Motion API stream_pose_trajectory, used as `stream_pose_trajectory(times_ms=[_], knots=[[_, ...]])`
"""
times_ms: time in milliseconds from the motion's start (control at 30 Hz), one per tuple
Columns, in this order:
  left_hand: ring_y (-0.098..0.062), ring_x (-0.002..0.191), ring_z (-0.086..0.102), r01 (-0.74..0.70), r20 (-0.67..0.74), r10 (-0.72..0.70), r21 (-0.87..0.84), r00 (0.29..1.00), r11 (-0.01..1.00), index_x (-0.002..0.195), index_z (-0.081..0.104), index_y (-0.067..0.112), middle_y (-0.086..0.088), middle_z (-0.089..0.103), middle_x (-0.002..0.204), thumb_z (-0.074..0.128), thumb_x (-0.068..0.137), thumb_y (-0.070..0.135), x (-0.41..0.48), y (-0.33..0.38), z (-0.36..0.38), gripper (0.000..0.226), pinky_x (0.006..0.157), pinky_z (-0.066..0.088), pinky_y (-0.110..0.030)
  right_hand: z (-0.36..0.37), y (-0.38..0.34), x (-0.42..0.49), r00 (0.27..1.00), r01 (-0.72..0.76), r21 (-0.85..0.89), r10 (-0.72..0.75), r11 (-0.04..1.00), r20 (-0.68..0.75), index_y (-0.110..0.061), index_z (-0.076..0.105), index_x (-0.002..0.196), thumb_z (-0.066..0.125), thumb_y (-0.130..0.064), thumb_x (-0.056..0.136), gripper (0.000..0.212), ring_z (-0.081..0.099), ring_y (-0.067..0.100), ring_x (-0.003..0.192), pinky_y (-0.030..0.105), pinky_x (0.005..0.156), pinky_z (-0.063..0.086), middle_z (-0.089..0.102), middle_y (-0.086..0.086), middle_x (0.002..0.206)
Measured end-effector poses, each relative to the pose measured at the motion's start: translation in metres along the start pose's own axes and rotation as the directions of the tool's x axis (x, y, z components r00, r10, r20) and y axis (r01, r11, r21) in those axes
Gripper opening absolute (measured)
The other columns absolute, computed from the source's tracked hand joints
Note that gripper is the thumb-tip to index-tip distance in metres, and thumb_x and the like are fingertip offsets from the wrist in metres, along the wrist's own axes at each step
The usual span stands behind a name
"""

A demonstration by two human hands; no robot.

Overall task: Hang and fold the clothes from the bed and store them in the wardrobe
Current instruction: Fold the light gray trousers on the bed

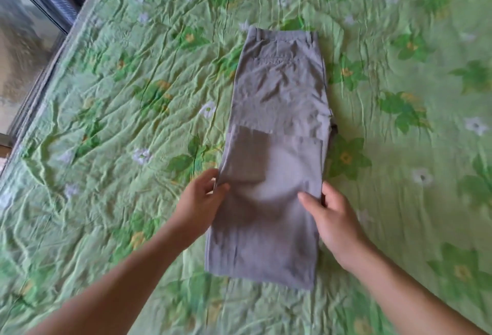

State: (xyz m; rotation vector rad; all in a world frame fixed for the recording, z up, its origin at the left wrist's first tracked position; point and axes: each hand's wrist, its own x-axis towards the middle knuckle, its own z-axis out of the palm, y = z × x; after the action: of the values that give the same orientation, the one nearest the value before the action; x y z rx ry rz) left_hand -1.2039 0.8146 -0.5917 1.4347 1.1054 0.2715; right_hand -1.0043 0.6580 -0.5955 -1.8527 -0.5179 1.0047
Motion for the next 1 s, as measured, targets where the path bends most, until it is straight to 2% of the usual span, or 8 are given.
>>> stream_pose_trajectory(times_ms=[133, 200, 300, 400, 633, 733, 833, 1000], knots=[[-0.019, 0.072, 0.066, -0.048, -0.017, 0.045, -0.194, 0.999, 0.98, 0.107, 0.064, 0.025, -0.01, 0.073, 0.087, 0.064, 0.097, 0.019, 0.079, 0.059, -0.013, 0.012, 0.064, 0.054, -0.031, -0.014, -0.053, 0.074, 0.996, 0.075, 0.195, -0.063, 0.978, -0.068, -0.026, 0.07, 0.098, 0.069, -0.034, 0.088, 0.013, 0.072, 0.022, 0.096, 0.039, 0.083, 0.054, 0.077, 0.0, 0.098], [-0.019, 0.072, 0.06, 0.113, 0.008, -0.113, -0.218, 0.994, 0.969, 0.121, 0.059, 0.016, -0.008, 0.064, 0.087, 0.064, 0.097, 0.023, 0.107, 0.059, -0.012, 0.025, 0.063, 0.05, -0.031, -0.016, -0.051, 0.102, 0.994, -0.113, 0.323, 0.103, 0.94, 0.048, -0.023, 0.067, 0.096, 0.065, -0.03, 0.096, 0.007, 0.073, 0.016, 0.085, 0.031, 0.072, 0.055, 0.077, -0.003, 0.09], [-0.017, 0.067, 0.061, 0.376, 0.112, -0.367, -0.078, 0.924, 0.923, 0.103, 0.063, 0.013, -0.004, 0.062, 0.082, 0.068, 0.094, 0.022, 0.096, 0.019, -0.001, 0.014, 0.065, 0.052, -0.03, -0.012, -0.007, 0.096, 0.869, -0.47, 0.154, 0.426, 0.869, 0.25, -0.022, 0.064, 0.106, 0.064, -0.036, 0.096, 0.018, 0.069, 0.022, 0.084, 0.032, 0.071, 0.052, 0.075, 0.003, 0.095], [-0.022, 0.079, 0.07, 0.464, 0.153, -0.467, 0.056, 0.871, 0.884, 0.096, 0.069, 0.01, -0.007, 0.075, 0.087, 0.07, 0.092, 0.016, 0.049, -0.039, 0.008, 0.008, 0.077, 0.059, -0.04, -0.004, 0.048, 0.06, 0.818, -0.571, 0.218, 0.529, 0.791, 0.225, -0.015, 0.053, 0.135, 0.068, -0.022, 0.093, 0.046, 0.067, 0.028, 0.105, 0.036, 0.08, 0.049, 0.07, 0.01, 0.12], [-0.006, 0.063, 0.064, 0.361, -0.026, -0.361, 0.082, 0.932, 0.929, 0.086, 0.071, 0.013, 0.005, 0.07, 0.07, 0.068, 0.092, 0.011, 0.004, -0.077, 0.017, 0.006, 0.058, 0.05, -0.019, 0.007, 0.076, 0.016, 0.927, -0.357, -0.057, 0.361, 0.932, 0.097, -0.011, 0.061, 0.12, 0.063, 0.002, 0.093, 0.031, 0.066, 0.027, 0.109, 0.042, 0.097, 0.052, 0.069, 0.01, 0.121], [-0.023, 0.087, 0.068, 0.424, 0.038, -0.423, -0.045, 0.905, 0.904, 0.101, 0.07, 0.003, -0.013, 0.073, 0.095, 0.064, 0.094, 0.005, -0.009, -0.074, 0.02, 0.009, 0.083, 0.058, -0.035, 0.007, 0.074, 0.011, 0.957, -0.269, -0.234, 0.287, 0.934, 0.046, -0.008, 0.063, 0.117, 0.065, -0.004, 0.092, 0.025, 0.063, 0.022, 0.101, 0.029, 0.084, 0.046, 0.068, 0.005, 0.11], [-0.026, 0.091, 0.067, 0.496, 0.092, -0.494, -0.003, 0.865, 0.868, 0.108, 0.069, 0.002, -0.016, 0.072, 0.102, 0.061, 0.095, 0.003, -0.036, -0.081, 0.025, 0.015, 0.092, 0.055, -0.042, -0.003, 0.093, -0.01, 0.924, -0.348, -0.284, 0.378, 0.893, 0.058, -0.002, 0.062, 0.12, 0.066, -0.006, 0.092, 0.029, 0.063, 0.025, 0.105, 0.031, 0.088, 0.047, 0.069, 0.014, 0.119], [-0.011, 0.07, 0.07, 0.61, 0.206, -0.603, 0.033, 0.771, 0.792, 0.098, 0.069, 0.007, -0.003, 0.074, 0.08, 0.061, 0.095, 0.0, -0.11, -0.125, 0.036, 0.01, 0.068, 0.058, -0.029, -0.018, 0.137, -0.082, 0.8, -0.537, -0.254, 0.581, 0.804, 0.148, -0.007, 0.053, 0.138, 0.07, -0.006, 0.087, 0.054, 0.061, 0.027, 0.12, 0.049, 0.108, 0.046, 0.062, 0.01, 0.136]])
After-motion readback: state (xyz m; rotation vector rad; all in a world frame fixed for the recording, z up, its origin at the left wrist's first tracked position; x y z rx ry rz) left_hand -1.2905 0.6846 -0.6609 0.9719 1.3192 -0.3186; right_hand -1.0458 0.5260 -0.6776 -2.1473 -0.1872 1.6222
